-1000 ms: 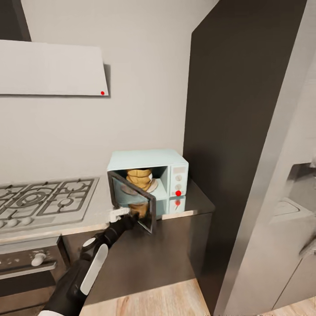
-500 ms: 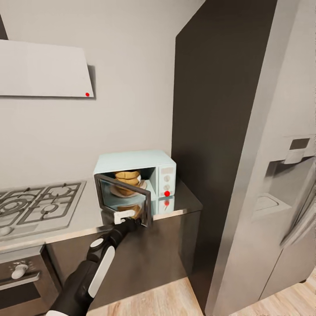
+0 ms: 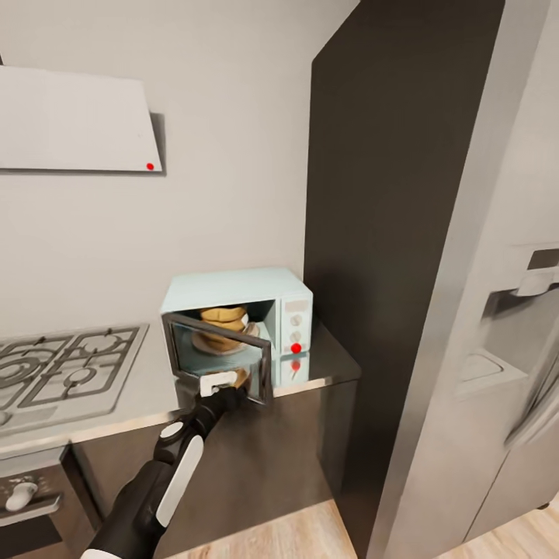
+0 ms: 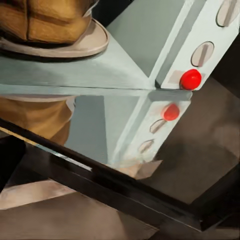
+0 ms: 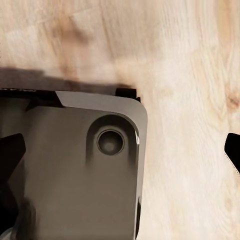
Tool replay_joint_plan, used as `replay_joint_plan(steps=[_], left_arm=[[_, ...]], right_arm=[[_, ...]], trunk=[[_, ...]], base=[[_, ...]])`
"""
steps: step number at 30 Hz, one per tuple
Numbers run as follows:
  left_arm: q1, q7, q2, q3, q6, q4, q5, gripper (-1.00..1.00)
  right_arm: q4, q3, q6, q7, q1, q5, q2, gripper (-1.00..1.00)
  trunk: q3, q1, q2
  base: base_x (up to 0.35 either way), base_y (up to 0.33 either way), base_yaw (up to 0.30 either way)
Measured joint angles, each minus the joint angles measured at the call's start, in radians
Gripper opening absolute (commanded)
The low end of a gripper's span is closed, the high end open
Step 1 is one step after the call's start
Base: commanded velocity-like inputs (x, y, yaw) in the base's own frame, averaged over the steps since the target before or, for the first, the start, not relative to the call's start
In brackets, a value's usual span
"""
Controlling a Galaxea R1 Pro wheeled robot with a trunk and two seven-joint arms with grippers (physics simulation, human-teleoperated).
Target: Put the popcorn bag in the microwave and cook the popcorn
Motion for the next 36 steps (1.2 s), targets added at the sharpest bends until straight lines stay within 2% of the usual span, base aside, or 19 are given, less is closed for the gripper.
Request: replay_joint_plan(steps=[7,13,15,24,30,36], left_arm=[[0.0,0.0,-0.002,-0.001,0.0,-0.001,0.0,1.0],[0.0,-0.001,-0.003,-0.047,0.0,-0.002,-0.002,1.0],[0.0,-0.001,-0.003,-0.053,0.0,-0.002,-0.002,1.0],[0.0,-0.01,-0.004,-0.057,0.0,-0.003,0.0,1.0],[0.007,-0.007,-0.005,-0.057,-0.001,-0.006,0.006,1.0],[0.0,-0.003,-0.004,-0.052,0.003,-0.014,0.0,1.0]], right_arm=[[0.0,0.0,0.0,0.001,0.0,0.0,0.0,1.0],[0.0,0.0,0.001,0.001,0.0,0.0,0.001,1.0],[0.0,0.0,0.001,0.001,0.0,0.0,0.001,1.0],[0.0,0.0,0.002,0.001,0.0,0.0,0.002,1.0],[0.0,0.0,0.002,0.001,0.0,0.0,0.002,1.0],[0.0,0.0,0.002,0.001,0.0,0.0,0.002,1.0]], trunk=[[0.0,0.0,0.0],[0.0,0.0,0.0],[0.0,0.0,0.0],[0.0,0.0,0.0],[0.0,0.0,0.0],[0.0,0.001,0.0]], base=[[0.312,0.0,0.0],[0.299,0.0,0.0],[0.299,0.0,0.0],[0.262,0.0,0.0],[0.034,0.0,0.0],[-0.279,0.0,0.0]])
